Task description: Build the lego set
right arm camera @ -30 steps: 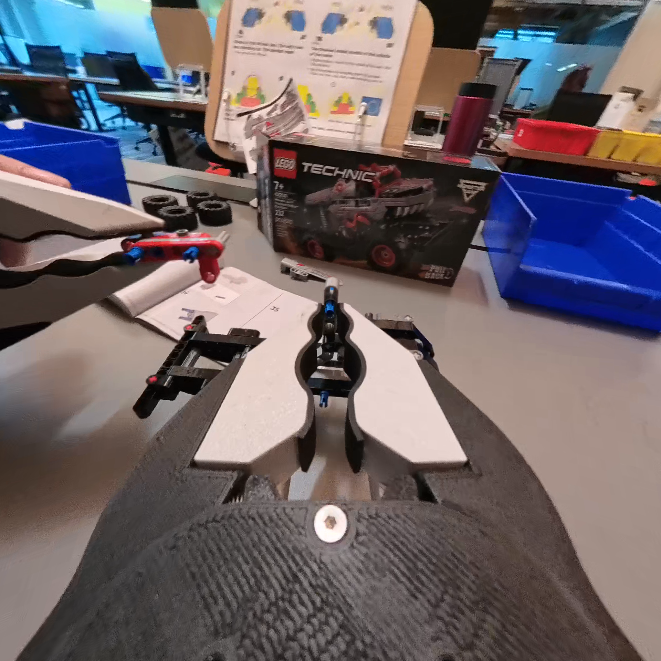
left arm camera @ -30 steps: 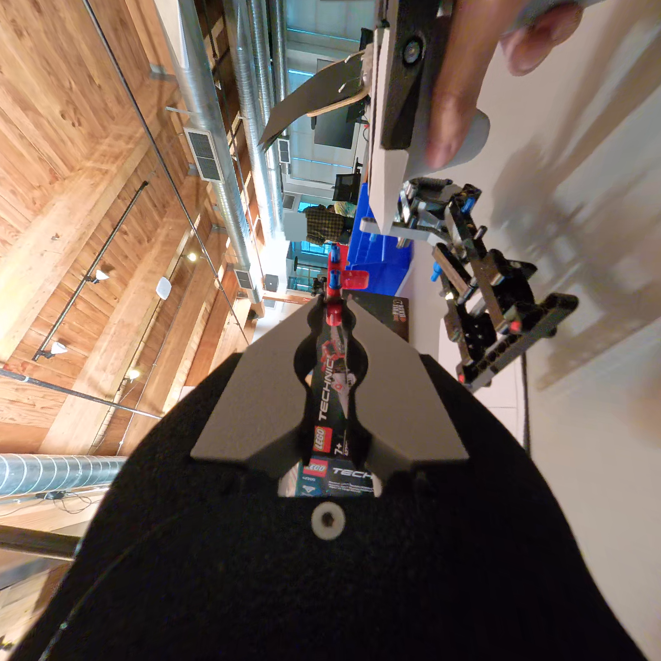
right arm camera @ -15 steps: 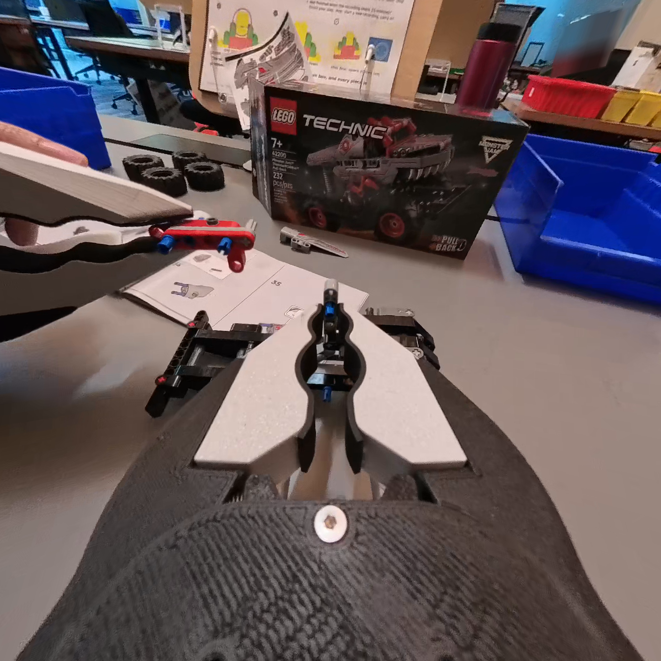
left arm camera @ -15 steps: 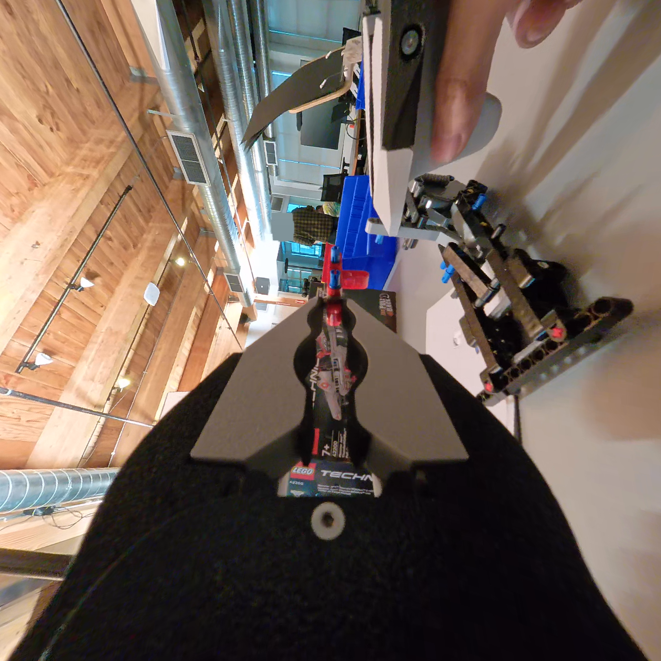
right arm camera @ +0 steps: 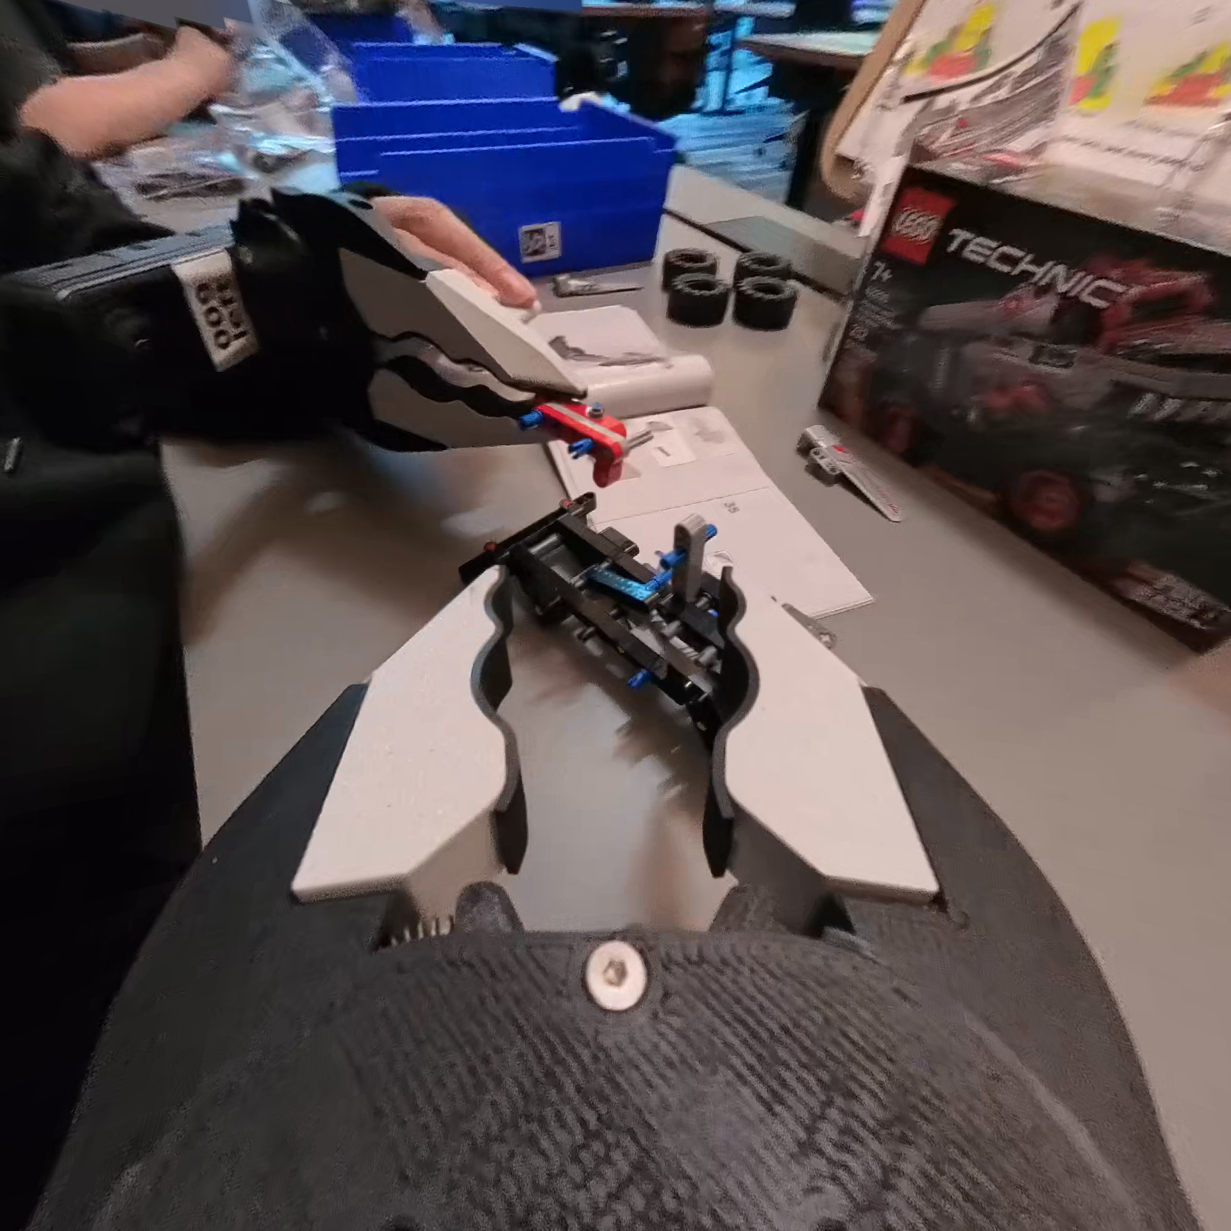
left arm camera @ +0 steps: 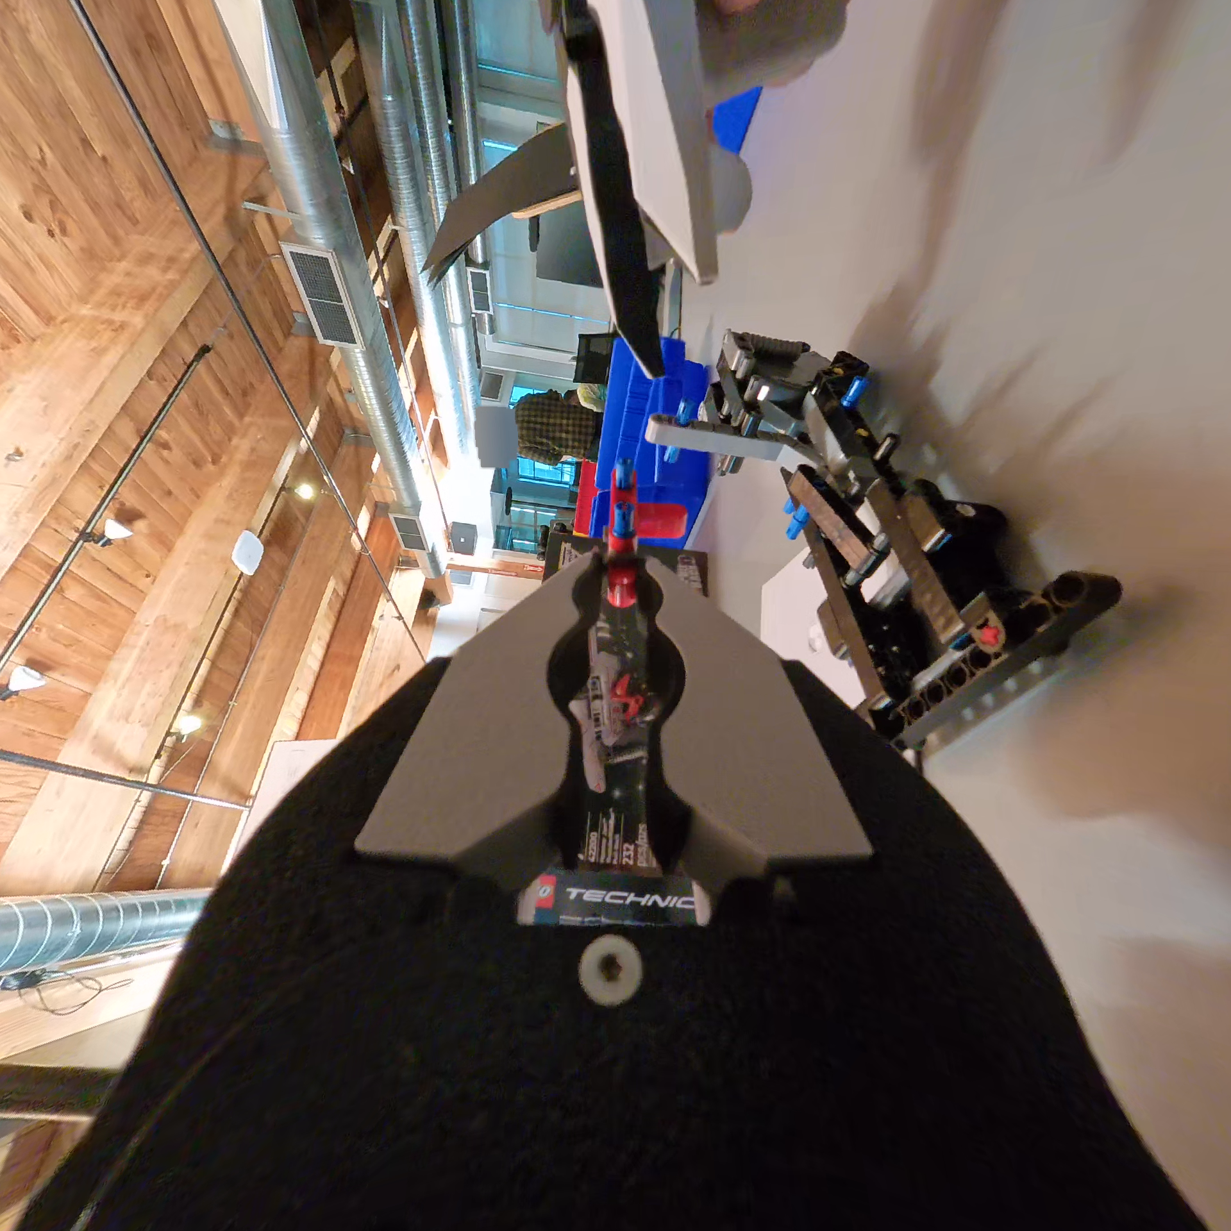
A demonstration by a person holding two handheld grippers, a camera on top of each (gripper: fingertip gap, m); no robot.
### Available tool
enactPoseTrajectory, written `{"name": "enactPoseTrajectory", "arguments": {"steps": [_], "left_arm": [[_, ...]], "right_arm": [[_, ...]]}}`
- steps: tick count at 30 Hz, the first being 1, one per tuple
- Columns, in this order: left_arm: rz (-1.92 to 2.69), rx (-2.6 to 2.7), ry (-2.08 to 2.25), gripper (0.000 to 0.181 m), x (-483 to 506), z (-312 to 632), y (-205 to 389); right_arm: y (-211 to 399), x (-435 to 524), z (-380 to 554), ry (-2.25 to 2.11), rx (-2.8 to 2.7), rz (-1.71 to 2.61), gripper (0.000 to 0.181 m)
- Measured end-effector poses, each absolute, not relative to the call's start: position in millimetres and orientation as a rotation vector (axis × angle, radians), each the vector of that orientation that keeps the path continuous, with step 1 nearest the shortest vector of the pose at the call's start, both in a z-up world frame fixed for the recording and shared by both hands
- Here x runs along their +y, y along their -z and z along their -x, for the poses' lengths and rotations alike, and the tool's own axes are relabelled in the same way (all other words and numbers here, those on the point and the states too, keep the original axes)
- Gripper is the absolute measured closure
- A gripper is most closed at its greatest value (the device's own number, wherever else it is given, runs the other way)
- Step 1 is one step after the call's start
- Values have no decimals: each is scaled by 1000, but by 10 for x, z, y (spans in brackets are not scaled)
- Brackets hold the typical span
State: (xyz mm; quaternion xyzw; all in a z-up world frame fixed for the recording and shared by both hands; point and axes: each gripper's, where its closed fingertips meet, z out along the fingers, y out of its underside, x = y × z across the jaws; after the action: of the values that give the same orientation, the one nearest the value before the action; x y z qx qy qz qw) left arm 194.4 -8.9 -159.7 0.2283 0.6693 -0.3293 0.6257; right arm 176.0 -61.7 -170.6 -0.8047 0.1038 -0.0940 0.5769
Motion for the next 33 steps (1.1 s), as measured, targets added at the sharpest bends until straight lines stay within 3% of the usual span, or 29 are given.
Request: {"name": "enactPoseTrajectory", "arguments": {"steps": [1,11,14,22,33], "left_arm": [[-534,1536,765,175,-109,-1928,1602],[-677,1499,775,175,-321,-1824,1654],[-707,1497,791,175,-339,-1832,1672],[-744,1483,824,175,-383,-1822,1672],[-761,1471,808,175,-356,-1840,1687]], "right_arm": [[1698,-636,-1785,201,213,1889,120],[1578,-605,-1898,12,-40,1865,130],[1617,-592,-1881,-54,-98,1858,140],[1742,-516,-1919,-107,-153,1865,132],[1712,-549,-1926,-225,-202,1786,142]]}}
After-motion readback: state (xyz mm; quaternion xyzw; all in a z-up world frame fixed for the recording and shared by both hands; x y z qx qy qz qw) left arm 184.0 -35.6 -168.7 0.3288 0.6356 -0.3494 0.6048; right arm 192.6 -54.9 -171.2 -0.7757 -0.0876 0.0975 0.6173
